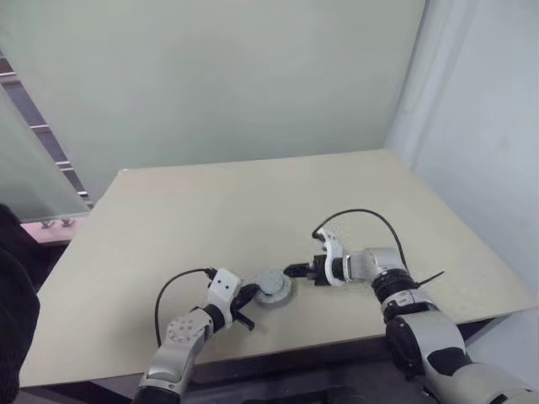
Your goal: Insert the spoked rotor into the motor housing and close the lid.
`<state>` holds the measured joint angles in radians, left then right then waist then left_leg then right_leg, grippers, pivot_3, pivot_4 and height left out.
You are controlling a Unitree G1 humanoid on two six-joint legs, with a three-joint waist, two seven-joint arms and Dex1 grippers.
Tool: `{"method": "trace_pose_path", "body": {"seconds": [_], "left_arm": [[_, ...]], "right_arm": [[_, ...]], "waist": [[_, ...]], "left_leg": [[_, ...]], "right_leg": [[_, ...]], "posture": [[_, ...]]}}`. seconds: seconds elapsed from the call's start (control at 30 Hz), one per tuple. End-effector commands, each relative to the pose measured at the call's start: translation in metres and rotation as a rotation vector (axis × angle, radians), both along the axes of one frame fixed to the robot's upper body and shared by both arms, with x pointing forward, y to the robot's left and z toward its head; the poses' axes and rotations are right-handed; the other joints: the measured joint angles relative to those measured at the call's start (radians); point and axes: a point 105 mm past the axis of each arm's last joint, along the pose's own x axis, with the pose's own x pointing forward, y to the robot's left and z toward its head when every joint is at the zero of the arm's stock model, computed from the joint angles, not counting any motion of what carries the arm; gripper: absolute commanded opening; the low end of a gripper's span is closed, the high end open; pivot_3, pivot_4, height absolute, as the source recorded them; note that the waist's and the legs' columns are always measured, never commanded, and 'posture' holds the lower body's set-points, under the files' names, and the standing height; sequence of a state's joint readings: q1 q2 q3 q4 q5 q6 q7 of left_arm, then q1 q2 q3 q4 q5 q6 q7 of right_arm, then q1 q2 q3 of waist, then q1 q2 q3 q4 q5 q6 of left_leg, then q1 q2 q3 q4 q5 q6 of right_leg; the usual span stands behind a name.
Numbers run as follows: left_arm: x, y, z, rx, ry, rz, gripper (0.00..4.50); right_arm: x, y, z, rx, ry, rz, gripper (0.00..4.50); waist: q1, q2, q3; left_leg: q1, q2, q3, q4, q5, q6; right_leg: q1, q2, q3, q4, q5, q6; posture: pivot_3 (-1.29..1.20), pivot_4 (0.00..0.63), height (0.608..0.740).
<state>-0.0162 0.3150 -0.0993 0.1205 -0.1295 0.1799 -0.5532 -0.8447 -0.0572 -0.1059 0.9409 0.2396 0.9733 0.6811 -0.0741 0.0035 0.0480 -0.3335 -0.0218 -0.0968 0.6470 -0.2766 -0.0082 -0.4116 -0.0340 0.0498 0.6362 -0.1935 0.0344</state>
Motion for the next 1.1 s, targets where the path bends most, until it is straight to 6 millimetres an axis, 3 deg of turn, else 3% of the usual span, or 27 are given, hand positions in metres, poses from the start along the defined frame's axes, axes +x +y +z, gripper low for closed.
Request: {"method": "trace_pose_path", "body": {"seconds": [0.03, 0.23, 0.57, 0.73, 0.83, 1.0, 1.1], "left_arm": [[-0.001, -0.003, -0.006, 0.018, 0.022, -0.016, 0.00], [0.000, -0.002, -0.006, 0.021, 0.022, -0.017, 0.00], [0.000, -0.002, -0.005, 0.022, 0.018, -0.015, 0.00], [-0.001, -0.001, -0.005, 0.023, 0.015, -0.012, 0.00], [-0.002, 0.000, -0.005, 0.024, 0.015, -0.011, 0.00], [-0.001, 0.000, -0.005, 0.025, 0.014, -0.012, 0.00], [0.001, -0.001, -0.004, 0.022, 0.012, -0.013, 0.00]], "right_arm": [[-0.002, 0.006, 0.007, 0.067, 0.053, -0.014, 4.47], [-0.010, 0.014, 0.004, 0.135, 0.131, -0.028, 4.47], [-0.024, 0.044, 0.006, 0.244, 0.199, -0.010, 4.47], [-0.024, 0.045, 0.007, 0.268, 0.217, -0.036, 4.47], [-0.024, 0.043, 0.007, 0.291, 0.253, -0.063, 3.90], [-0.026, 0.039, 0.004, 0.270, 0.282, -0.068, 2.24], [-0.027, 0.039, 0.003, 0.267, 0.290, -0.067, 1.48]], "waist": [[-0.001, 0.000, 0.000], [-0.001, 0.000, 0.000], [-0.002, 0.000, 0.000], [-0.006, 0.000, 0.000], [-0.008, 0.000, 0.000], [-0.009, 0.000, 0.000], [-0.012, 0.001, 0.000]], "left_leg": [[0.000, 0.000, 0.000, 0.000, 0.000, 0.000], [0.000, 0.000, 0.000, 0.000, 0.000, 0.000], [0.000, 0.000, 0.000, 0.000, 0.000, 0.000], [0.000, 0.001, 0.000, 0.000, 0.000, 0.000], [0.000, 0.001, 0.000, 0.000, 0.000, 0.000], [-0.001, 0.001, 0.000, -0.002, 0.000, 0.000], [-0.001, 0.002, 0.000, -0.002, 0.000, 0.000]], "right_leg": [[0.000, 0.000, 0.000, 0.000, 0.000, 0.000], [0.000, 0.000, 0.000, -0.001, 0.000, 0.000], [0.001, 0.000, 0.000, -0.001, 0.000, 0.001], [0.000, 0.001, -0.001, -0.001, 0.000, 0.001], [0.000, 0.001, -0.001, -0.001, 0.000, 0.001], [0.000, 0.001, -0.001, -0.004, 0.000, 0.001], [0.001, 0.001, -0.001, -0.007, 0.000, 0.001]], "posture": [[0.00, 0.000, 0.740], [0.00, 0.000, 0.740], [0.00, 0.000, 0.740], [0.00, 0.000, 0.740], [0.00, 0.000, 0.740], [0.00, 0.000, 0.740], [0.00, 0.000, 0.740]]}}
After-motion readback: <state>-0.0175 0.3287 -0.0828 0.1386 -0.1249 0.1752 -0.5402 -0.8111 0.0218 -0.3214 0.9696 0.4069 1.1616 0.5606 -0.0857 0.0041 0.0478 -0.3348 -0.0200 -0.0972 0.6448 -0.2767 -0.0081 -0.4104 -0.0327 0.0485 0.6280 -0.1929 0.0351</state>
